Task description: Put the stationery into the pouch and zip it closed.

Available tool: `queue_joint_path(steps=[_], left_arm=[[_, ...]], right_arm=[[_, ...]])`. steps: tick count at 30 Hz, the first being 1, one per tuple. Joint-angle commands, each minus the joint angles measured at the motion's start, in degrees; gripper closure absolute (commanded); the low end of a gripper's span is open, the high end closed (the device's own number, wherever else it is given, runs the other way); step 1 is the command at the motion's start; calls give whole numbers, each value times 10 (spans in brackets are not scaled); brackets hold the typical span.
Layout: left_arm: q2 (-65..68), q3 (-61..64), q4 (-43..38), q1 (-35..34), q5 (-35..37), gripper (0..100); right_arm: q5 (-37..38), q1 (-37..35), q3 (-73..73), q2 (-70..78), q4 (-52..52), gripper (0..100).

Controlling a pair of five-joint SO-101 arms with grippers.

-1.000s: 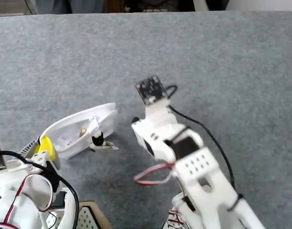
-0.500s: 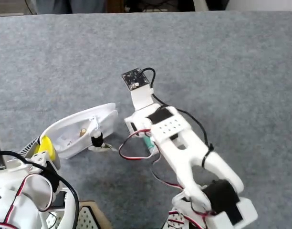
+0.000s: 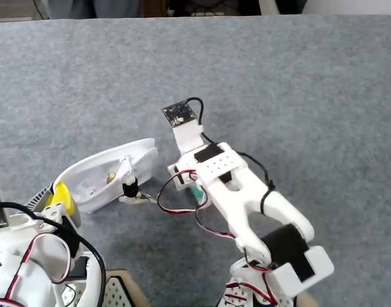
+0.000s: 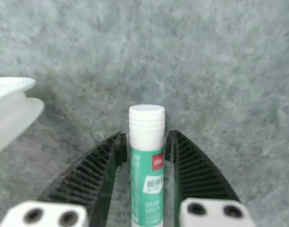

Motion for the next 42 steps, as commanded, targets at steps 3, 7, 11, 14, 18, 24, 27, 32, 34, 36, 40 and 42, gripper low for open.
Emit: queue_joint_path(steps=[3, 7, 11, 14, 18, 24, 27, 32, 34, 36, 40, 42], left_arm=[[-4, -3, -19, -6, -4, 973], [-4, -3, -19, -6, -4, 973], [-4, -3, -19, -6, -4, 973], [-4, -3, -19, -6, -4, 973], [-4, -3, -19, -6, -4, 973], [-4, -3, -19, -6, -4, 973], [-4, -3, -19, -6, -4, 973], [-4, -3, -19, -6, -4, 973], [-4, -3, -19, -6, -4, 973], [-4, -3, -19, -6, -4, 973], [-4, -3, -19, -6, -4, 973], [-4, -3, -19, -6, -4, 973]], right_arm=[[-5, -4, -53, 18, -5, 854], [-5, -4, -65, 28, -5, 854], [-5, -4, -65, 27, -9, 854], [-5, -4, -65, 28, -9, 854], [-5, -4, -64, 28, -9, 854], [-4, -3, -62, 28, -7, 854], [-4, -3, -62, 28, -6, 864], [-2, -3, -63, 28, -8, 985], [-2, -3, -63, 28, -6, 975], [-2, -3, -63, 28, -5, 977], [-2, -3, -64, 28, -7, 986], [-2, -4, -63, 28, -5, 983]])
